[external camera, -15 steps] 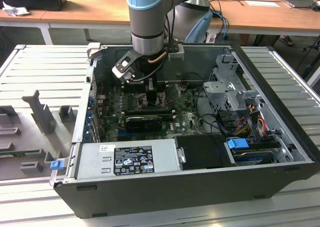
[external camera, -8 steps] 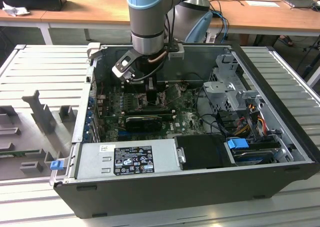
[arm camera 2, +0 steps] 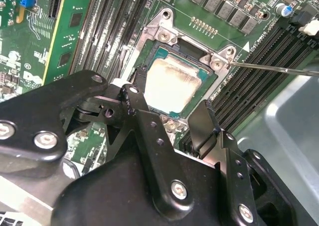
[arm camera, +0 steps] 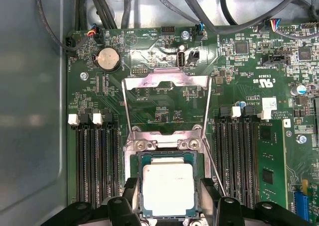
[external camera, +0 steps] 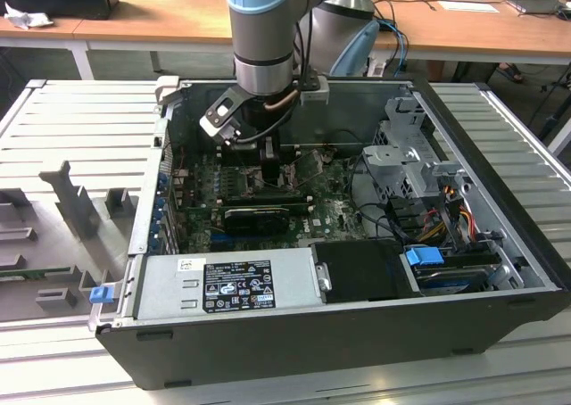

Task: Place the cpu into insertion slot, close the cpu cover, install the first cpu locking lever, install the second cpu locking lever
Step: 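Place the cpu into insertion slot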

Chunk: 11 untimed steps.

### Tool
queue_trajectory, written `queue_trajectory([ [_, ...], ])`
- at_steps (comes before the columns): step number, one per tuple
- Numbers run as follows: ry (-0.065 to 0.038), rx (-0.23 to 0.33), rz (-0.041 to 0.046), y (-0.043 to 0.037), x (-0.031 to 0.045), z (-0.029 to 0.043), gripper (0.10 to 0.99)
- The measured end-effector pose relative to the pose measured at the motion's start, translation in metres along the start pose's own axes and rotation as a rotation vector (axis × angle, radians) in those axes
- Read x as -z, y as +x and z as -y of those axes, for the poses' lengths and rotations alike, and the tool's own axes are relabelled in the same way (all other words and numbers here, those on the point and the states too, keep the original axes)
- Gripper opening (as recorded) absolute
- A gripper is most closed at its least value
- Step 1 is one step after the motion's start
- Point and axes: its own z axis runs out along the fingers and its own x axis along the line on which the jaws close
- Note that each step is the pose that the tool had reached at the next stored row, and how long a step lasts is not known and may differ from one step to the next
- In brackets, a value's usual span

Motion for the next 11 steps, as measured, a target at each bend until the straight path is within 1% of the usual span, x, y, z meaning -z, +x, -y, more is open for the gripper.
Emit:
queue_trajectory([
  [2,0.0,0.0,0.0,0.0,0.0025,-0.0002,0.604],
  [4,0.0,0.0,0.0,0.0001,0.0071,-0.0006,0.604],
  [6,0.0,0.0,0.0002,0.0002,0.0095,-0.0008,0.604],
  [11,0.0,0.0,0.0019,0.0002,0.0106,-0.0009,0.592],
])
